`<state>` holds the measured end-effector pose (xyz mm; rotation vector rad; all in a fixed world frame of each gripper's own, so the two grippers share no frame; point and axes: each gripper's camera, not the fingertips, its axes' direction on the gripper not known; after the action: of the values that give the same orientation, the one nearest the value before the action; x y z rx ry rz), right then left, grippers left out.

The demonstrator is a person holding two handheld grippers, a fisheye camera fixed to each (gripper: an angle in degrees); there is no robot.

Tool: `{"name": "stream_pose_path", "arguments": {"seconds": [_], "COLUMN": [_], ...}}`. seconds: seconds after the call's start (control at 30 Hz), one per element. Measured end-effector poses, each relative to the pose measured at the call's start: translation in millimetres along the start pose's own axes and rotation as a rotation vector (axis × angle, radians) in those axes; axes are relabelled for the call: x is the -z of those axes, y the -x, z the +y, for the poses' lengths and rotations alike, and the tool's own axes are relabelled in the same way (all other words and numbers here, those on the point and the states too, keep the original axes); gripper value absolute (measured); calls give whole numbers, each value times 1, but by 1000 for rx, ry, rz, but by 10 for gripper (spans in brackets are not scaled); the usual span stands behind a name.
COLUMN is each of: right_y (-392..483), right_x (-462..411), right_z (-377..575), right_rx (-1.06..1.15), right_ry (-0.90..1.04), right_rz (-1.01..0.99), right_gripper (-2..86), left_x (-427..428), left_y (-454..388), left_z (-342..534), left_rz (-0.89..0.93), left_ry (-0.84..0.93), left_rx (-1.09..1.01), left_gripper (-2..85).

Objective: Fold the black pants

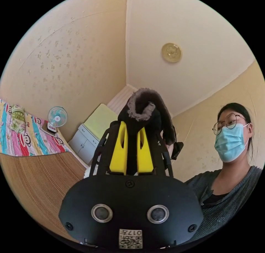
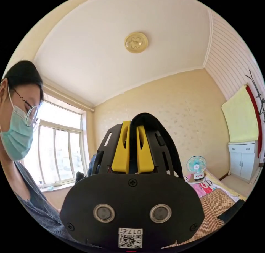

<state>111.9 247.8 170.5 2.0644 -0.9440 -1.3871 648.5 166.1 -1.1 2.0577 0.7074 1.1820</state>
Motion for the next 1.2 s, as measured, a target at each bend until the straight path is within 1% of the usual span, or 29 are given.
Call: {"name": "stream_pose_path", "arguments": {"seconds": [0.13,0.2,0.33,0.47,0.53,0.57,0.6,0.63,0.67,0.7,0.73,0.77,0.8,0.83,0.87,0.9,0.93,0.97,1.03,1.07,1.1,1.13,1.17,1.2], "right_y": [-1,4,1,-42,-73,-101,-133,-150,-189,-229,-248,-285,-318,-332,-353,-365,-367,-368,-371,-375,-381,-385,-393,-401], "right_x": [0,-7,-33,-87,-128,-167,-215,-242,-302,-370,-403,-465,-509,-524,-544,-551,-551,-547,-536,-523,-503,-491,-464,-435], "right_z": [-17,-35,-59,-59,-53,-49,-45,-42,-32,-16,-7,18,49,65,99,130,144,174,231,274,316,336,369,394], "right_rx": [14,67,79,-68,-155,-230,-291,-316,-349,-359,-356,-368,-431,-460,-517,-525,-501,-426,-309,-250,-215,-214,-243,-296], "right_ry": [-41,-92,-101,-26,47,124,209,252,337,442,504,638,760,810,905,974,999,1064,1240,1386,1528,1595,1711,1795], "right_rz": [-99,-133,-87,-44,4,46,83,101,136,174,190,212,202,182,157,151,151,167,202,221,250,269,294,302], "right_gripper": [9,11,11,10,10,11,12,13,16,21,24,34,48,58,73,85,87,90,91,92,94,94,95,96], "left_x": [27,33,37,35,29,25,14,-1,-9,-28,-46,-54,-62,-57,-50,-29,-3,10,60,73,98,124,137,161], "left_y": [-47,-67,-96,-94,-78,-71,-49,-18,1,46,99,130,196,260,286,323,346,354,371,373,379,382,381,375], "left_z": [-65,-91,-151,-191,-214,-221,-240,-267,-282,-316,-349,-365,-394,-412,-415,-412,-399,-390,-336,-318,-278,-236,-214,-174], "left_rz": [-86,-97,-101,-194,-327,-374,-462,-545,-587,-678,-763,-797,-859,-944,-988,-1053,-1080,-1085,-1125,-1143,-1164,-1161,-1154,-1135], "left_ry": [-106,-144,-211,-226,-229,-224,-198,-157,-134,-84,-27,13,107,195,233,283,313,332,449,490,582,675,712,767], "left_rx": [-162,-237,-348,-339,-353,-353,-336,-304,-290,-273,-262,-255,-180,-24,49,156,210,227,275,299,368,459,506,602], "left_gripper": [46,46,46,47,47,47,47,48,48,49,51,52,56,61,64,61,59,58,61,63,67,74,78,81]}}
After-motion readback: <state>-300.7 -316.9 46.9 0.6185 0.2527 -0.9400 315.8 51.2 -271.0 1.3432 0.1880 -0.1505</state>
